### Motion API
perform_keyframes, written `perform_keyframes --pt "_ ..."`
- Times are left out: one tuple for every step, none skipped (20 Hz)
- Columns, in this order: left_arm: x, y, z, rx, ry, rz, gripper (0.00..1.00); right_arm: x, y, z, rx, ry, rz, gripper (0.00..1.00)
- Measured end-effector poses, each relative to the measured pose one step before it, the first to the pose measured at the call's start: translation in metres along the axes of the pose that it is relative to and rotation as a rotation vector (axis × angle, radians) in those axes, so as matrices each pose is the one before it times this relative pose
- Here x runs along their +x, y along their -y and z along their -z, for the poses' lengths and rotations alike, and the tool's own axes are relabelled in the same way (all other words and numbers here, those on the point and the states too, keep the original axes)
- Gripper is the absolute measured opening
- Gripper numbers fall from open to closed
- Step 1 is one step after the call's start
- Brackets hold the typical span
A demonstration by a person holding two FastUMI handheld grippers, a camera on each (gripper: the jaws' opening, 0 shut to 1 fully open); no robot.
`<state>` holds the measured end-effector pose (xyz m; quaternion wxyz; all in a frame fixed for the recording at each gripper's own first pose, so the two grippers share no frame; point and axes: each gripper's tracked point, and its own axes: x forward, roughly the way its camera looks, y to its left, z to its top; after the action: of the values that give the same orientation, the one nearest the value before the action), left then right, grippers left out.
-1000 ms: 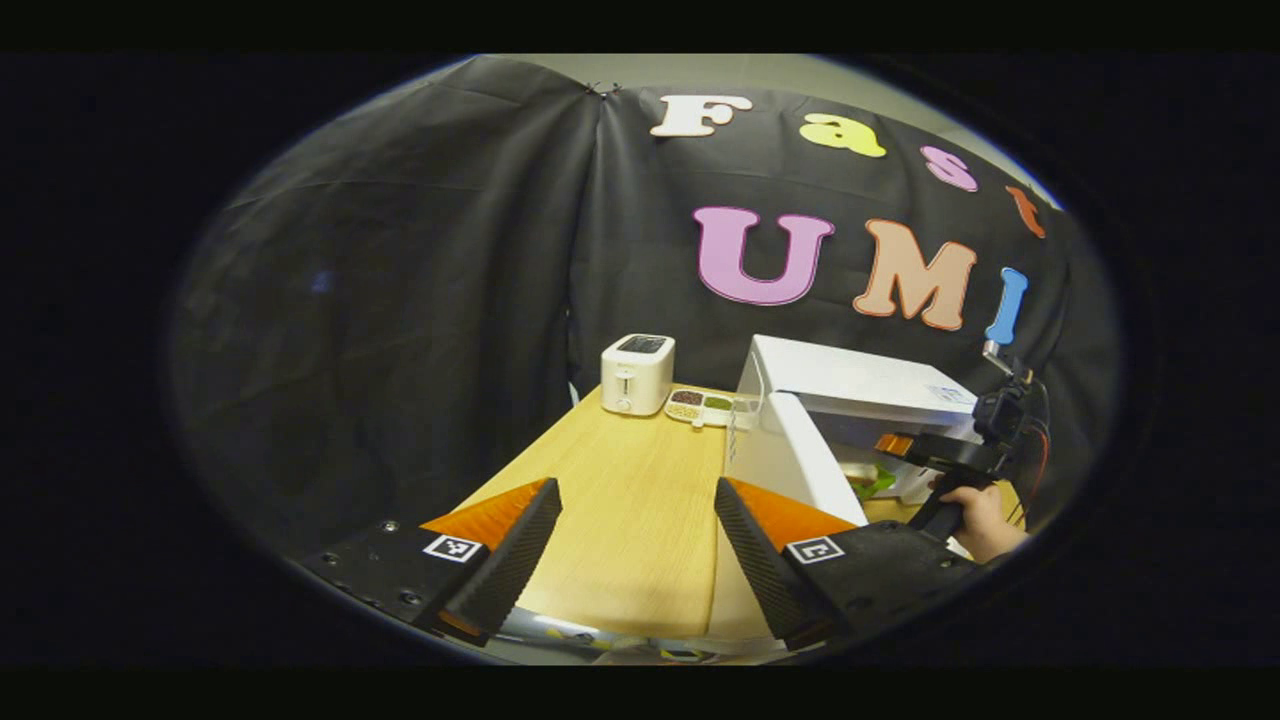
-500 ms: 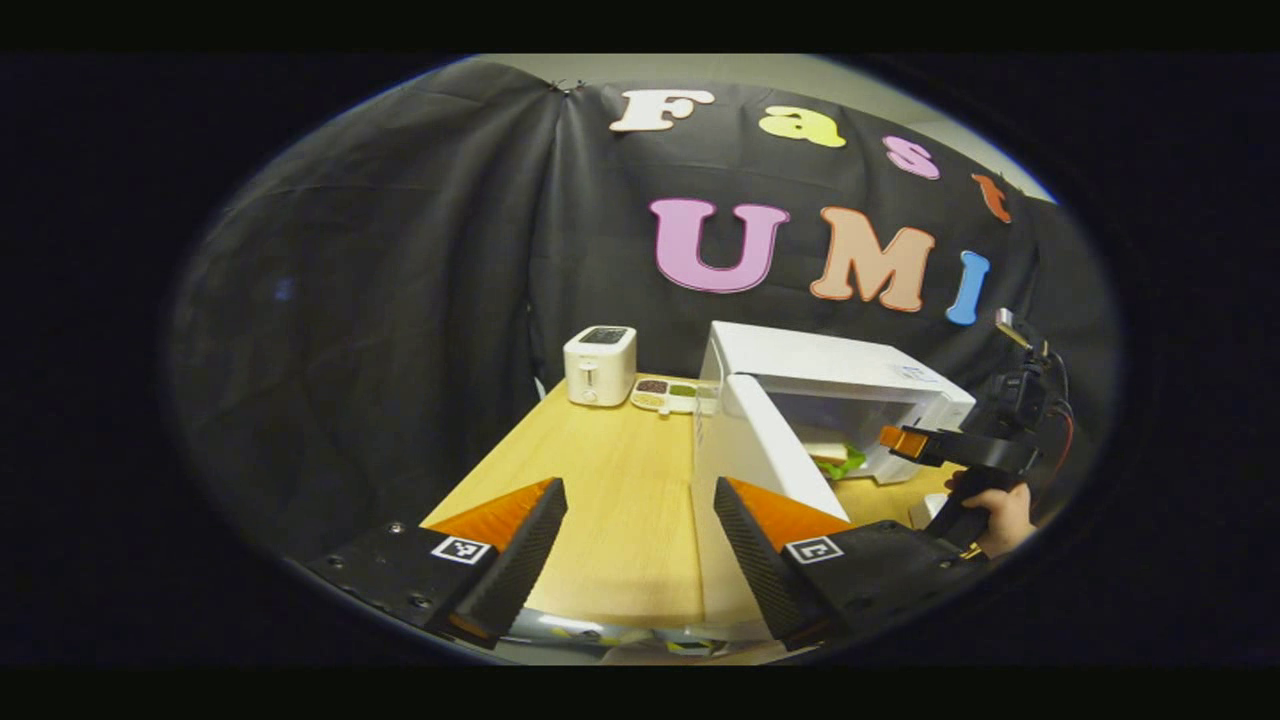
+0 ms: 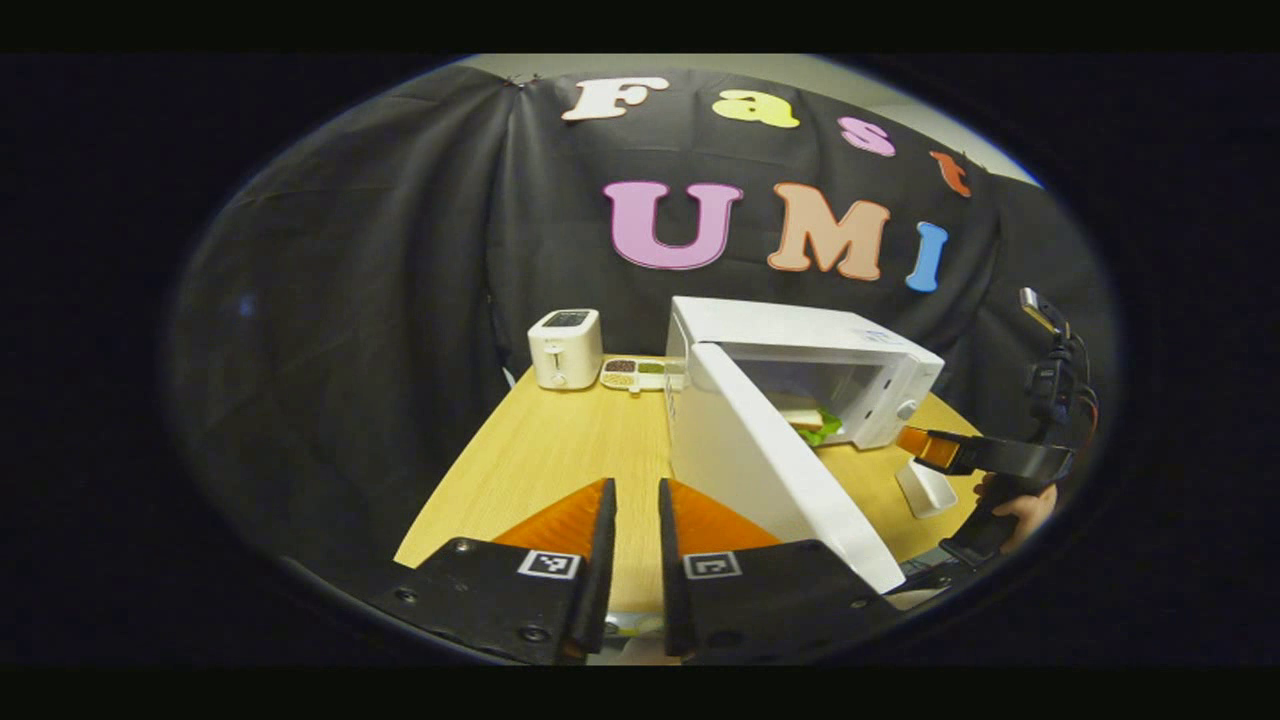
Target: Open the microwave oven with the left hand, put the food in, and close the microwave oven.
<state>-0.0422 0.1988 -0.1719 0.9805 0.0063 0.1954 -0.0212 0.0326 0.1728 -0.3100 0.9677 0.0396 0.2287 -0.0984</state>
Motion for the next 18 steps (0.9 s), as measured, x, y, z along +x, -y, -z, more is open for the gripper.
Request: perform_keyframes --pt "-0.00012 0.00323 0.00057 0.0112 -0.00324 0.01664 0.17 -0.00492 0.00551 0.00399 0.00036 -0.00446 0.01196 0.98" --pt "-0.00024 0.00205 0.00159 0.0095 -0.0057 0.01473 0.07 -0.00418 0.00516 0.00291 0.0021 -0.00203 0.0124 0.98" --pt "-0.00013 0.00159 0.00485 0.00652 -0.0071 0.01213 0.04 -0.00487 0.0051 0.00128 0.00602 0.00125 0.01016 0.89" --pt "-0.00018 0.00261 0.00288 0.00705 -0.01141 0.00941 0.05 -0.0046 0.0055 0.00168 0.00811 0.0027 0.00923 0.89" --pt "0.00031 0.00161 0.0041 0.00781 -0.00957 0.00405 0.04 -0.00465 0.0049 0.00007 0.00576 0.00363 0.00959 0.89" --pt "0.00043 0.00199 0.00243 0.009 -0.00761 0.00647 0.02 -0.00541 0.00591 0.00033 0.00385 0.00576 0.01001 0.98" --pt "0.00082 0.00332 0.00208 0.0079 -0.00537 0.00694 0.0 -0.00541 0.00443 -0.00111 0.00004 0.00592 0.00489 0.98" --pt "0.00081 0.00247 0.00048 0.00578 -0.00188 0.00654 0.0 -0.00405 0.00481 -0.00016 -0.00314 0.00583 0.00561 0.98" --pt "0.00038 0.00361 0.00087 0.00407 -0.00175 0.0064 0.01 -0.00362 0.00476 -0.00093 -0.0035 0.00379 0.00445 0.98" --pt "0.00073 0.00434 -0.00112 0.00212 0.00116 0.00779 0.01 -0.00273 0.00539 -0.00074 0.00033 0.00173 0.0033 0.98" --pt "0.00106 0.00353 -0.0008 0.00241 0.00163 0.0039 0.0 -0.00193 0.00374 -0.00185 0.00492 0.00179 0.00104 0.98" --pt "0.00072 0.00382 -0.00155 0.00184 0.0 0.00133 0.01 0.00023 0.00487 -0.00224 0.00549 0.00224 0.00125 0.98" --pt "0.00017 0.00456 -0.00035 0.00175 0.00003 0.00057 0.01 0.00094 0.00485 -0.00295 0.00215 0.00235 0.00184 0.98" --pt "0.00179 0.00445 -0.00074 0.00401 -0.00166 -0.00149 0.01 0.00157 0.00636 -0.00366 -0.00247 0.00294 0.00433 0.98" --pt "0.00027 0.00421 -0.00081 0.00454 -0.00293 -0.00391 0.01 0.00309 0.00657 -0.0042 -0.00468 0.00189 0.00293 0.98" --pt "0.00067 0.00457 -0.00139 0.00269 0.00101 -0.00251 0.01 0.00369 0.00556 -0.00402 -0.00341 0.00174 0.00073 0.98" --pt "0.00097 0.00542 -0.00264 -0.00076 0.00223 -0.00421 0.01 0.00317 0.00581 -0.00427 -0.00154 0.00179 -0.0018 0.98" --pt "0.00225 0.00182 -0.00192 0.00397 0.0018 -0.01947 0.01 0.00273 0.00558 -0.00474 -0.00132 0.00214 -0.0015 0.98"
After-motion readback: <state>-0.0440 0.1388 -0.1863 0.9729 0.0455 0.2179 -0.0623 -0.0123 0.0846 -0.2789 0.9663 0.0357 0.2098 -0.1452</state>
